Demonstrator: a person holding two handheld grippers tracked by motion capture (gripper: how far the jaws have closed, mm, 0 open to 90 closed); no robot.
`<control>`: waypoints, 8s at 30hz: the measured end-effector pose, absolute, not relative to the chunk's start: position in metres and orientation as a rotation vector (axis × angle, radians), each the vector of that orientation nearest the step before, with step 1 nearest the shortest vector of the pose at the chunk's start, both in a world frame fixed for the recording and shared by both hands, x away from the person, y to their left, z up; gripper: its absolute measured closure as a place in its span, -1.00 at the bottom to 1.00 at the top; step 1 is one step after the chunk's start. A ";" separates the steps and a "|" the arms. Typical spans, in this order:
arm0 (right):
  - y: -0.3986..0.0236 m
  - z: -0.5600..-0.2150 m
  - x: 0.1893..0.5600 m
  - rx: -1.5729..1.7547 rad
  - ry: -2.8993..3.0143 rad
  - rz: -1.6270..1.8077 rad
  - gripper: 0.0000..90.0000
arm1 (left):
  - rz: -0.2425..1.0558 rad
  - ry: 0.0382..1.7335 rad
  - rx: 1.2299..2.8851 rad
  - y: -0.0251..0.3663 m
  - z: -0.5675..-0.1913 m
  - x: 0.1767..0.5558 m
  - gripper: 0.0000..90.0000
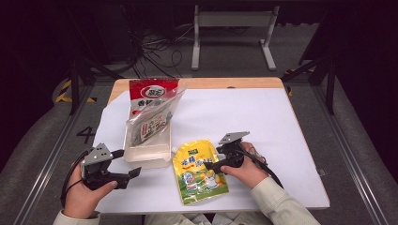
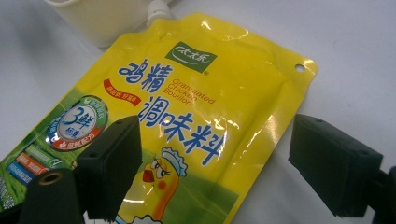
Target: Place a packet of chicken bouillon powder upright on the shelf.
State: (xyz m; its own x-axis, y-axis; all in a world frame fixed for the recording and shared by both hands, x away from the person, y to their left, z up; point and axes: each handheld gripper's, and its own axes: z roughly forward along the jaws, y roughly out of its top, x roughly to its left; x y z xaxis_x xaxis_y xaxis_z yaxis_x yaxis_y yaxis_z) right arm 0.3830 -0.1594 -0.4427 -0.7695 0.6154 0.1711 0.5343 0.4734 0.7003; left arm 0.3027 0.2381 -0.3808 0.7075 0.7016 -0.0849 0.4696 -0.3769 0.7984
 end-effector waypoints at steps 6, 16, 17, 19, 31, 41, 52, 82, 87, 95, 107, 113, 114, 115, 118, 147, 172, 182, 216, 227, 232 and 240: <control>-0.157 -0.445 0.383 1.058 2.627 1.154 -0.61 | 0.333 0.893 2.048 0.237 -0.381 0.303 -0.71; -0.150 -0.451 0.382 1.048 2.658 1.095 -0.66 | 0.328 0.895 2.053 0.235 -0.383 0.304 -0.71; -0.150 -0.451 0.382 1.048 2.658 1.095 -0.66 | 0.325 0.895 2.053 0.235 -0.383 0.304 -0.71; -0.148 -0.452 0.381 1.060 2.653 1.078 -0.65 | 0.325 0.891 2.056 0.235 -0.383 0.304 -0.71; -0.143 -0.450 0.381 1.075 2.647 1.047 -0.43 | 0.316 0.892 2.064 0.232 -0.384 0.305 -0.71; -0.139 -0.448 0.379 1.101 2.611 0.987 -0.18 | 0.313 0.880 2.074 0.228 -0.384 0.305 -0.71; -0.137 -0.448 0.378 1.085 2.591 0.960 0.00 | 0.305 0.870 2.081 0.225 -0.384 0.306 -0.71; -0.147 -0.428 0.369 1.151 2.515 1.078 0.92 | 0.254 0.813 2.118 0.204 -0.393 0.308 -0.72; -0.158 -0.411 0.362 1.142 2.452 1.169 0.93 | 0.256 0.802 2.128 0.196 -0.394 0.308 -0.75; -0.172 -0.387 0.351 1.111 2.373 1.260 0.93 | 0.269 0.774 2.112 0.193 -0.389 0.304 -0.72; -0.176 -0.362 0.334 1.013 2.303 1.334 0.93 | 0.234 0.686 2.064 0.174 -0.379 0.291 -0.70; -0.179 -0.351 0.327 0.976 2.265 1.370 0.93 | 0.211 0.654 2.040 0.161 -0.382 0.290 -0.71; -0.180 -0.349 0.325 0.968 2.258 1.377 0.93 | 0.204 0.654 2.040 0.158 -0.382 0.290 -0.71; -0.181 -0.347 0.324 0.964 2.251 1.383 0.93 | 0.195 0.654 2.040 0.154 -0.383 0.292 -0.71; -0.182 -0.341 0.320 0.944 2.231 1.402 0.93 | 0.180 0.644 2.052 0.144 -0.387 0.297 -0.72; -0.177 -0.321 0.295 0.842 2.195 1.496 0.93 | -0.040 0.632 1.951 0.095 -0.412 0.326 -0.63; -0.176 -0.329 0.299 0.838 2.237 1.482 0.90 | 0.094 0.520 1.944 0.118 -0.384 0.319 0.83; -0.182 -0.326 0.299 0.796 2.248 1.469 0.64 | 0.189 0.413 2.030 0.124 -0.363 0.314 0.84; -0.223 -0.328 0.306 0.914 2.219 1.448 0.46 | 0.229 0.310 2.141 0.172 -0.311 0.313 0.84; -0.229 -0.331 0.309 0.948 2.211 1.432 0.46 | 0.283 0.333 2.117 0.186 -0.302 0.312 0.84; -0.231 -0.332 0.310 0.959 2.207 1.427 0.45 | 0.322 0.364 2.092 0.196 -0.299 0.311 0.84; -0.234 -0.331 0.311 0.971 2.196 1.429 0.45 | 0.367 0.418 2.068 0.210 -0.297 0.313 0.84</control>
State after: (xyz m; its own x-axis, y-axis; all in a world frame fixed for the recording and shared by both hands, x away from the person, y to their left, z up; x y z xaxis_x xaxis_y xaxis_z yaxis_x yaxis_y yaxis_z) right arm 0.3106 -0.2344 -0.3314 -0.7060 0.7040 0.0777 0.3562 0.2581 0.8981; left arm 0.3135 0.2099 -0.2974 0.8962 0.4343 0.0906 0.1461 -0.4817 0.8641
